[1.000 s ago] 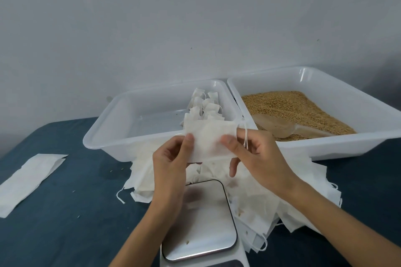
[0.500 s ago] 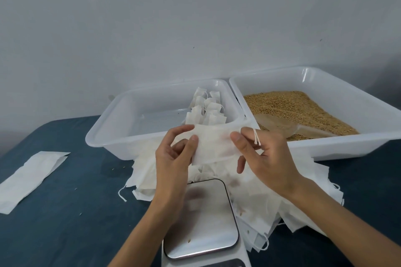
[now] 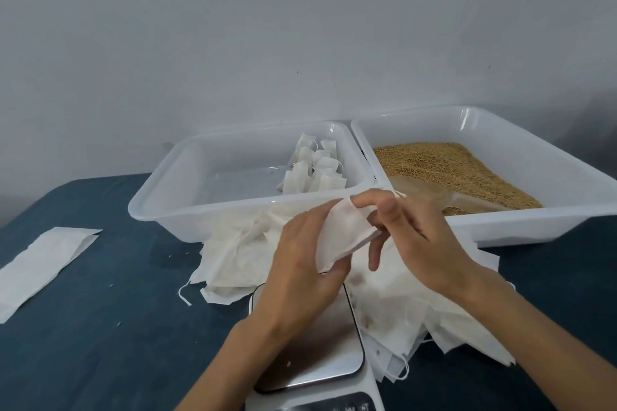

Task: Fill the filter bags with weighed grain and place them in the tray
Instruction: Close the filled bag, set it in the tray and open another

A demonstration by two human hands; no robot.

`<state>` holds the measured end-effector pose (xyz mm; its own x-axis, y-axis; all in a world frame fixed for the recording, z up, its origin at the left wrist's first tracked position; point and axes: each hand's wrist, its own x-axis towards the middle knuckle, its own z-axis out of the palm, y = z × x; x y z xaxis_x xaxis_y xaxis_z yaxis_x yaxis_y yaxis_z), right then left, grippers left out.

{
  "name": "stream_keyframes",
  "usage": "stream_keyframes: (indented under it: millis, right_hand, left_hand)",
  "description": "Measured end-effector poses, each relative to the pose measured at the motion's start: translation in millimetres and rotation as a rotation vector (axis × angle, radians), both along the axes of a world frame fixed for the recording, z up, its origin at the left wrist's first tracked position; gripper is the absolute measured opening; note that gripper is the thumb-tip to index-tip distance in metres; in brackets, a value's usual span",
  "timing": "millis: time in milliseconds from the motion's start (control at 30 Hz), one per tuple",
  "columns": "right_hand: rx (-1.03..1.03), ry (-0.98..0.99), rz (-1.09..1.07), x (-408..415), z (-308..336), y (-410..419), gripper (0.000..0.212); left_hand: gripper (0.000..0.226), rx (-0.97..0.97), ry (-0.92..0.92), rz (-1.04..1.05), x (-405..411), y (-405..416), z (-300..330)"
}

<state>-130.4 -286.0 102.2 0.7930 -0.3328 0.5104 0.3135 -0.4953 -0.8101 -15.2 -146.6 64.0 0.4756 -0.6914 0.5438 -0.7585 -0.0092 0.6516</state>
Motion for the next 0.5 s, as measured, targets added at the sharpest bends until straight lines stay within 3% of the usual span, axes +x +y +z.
stream_keyframes:
  millis: [133,233,300,400,433,500]
  right_hand:
    - [-0.198,-0.085,0.013,-12,22,-11,0.064]
    - [-0.203,-0.112,-0.31,-16,44,-66,0.045]
    - [-0.311,0.165,-0.495,-23,52,-119,0.02]
    - [-0.576,0.883,-0.476,-34,40,-180,0.044]
    - [-0.614,1.0,-0.445,-37,32,-190,0.045]
    - [-0.625,1.057,-0.425,-38,19,-198,0.035]
  left_hand:
    - [0.033,-0.069,0.209,-0.056,-7,3,6]
    - [0.028,-0.139,0.426,-0.132,-10,3,9]
    - [0.027,-0.169,0.546,-0.184,-12,3,8]
    - [0.024,-0.173,0.601,-0.218,-13,-1,5]
    - [0.024,-0.17,0.606,-0.218,-13,-2,2]
    - [0.027,-0.172,0.614,-0.214,-10,-4,-1]
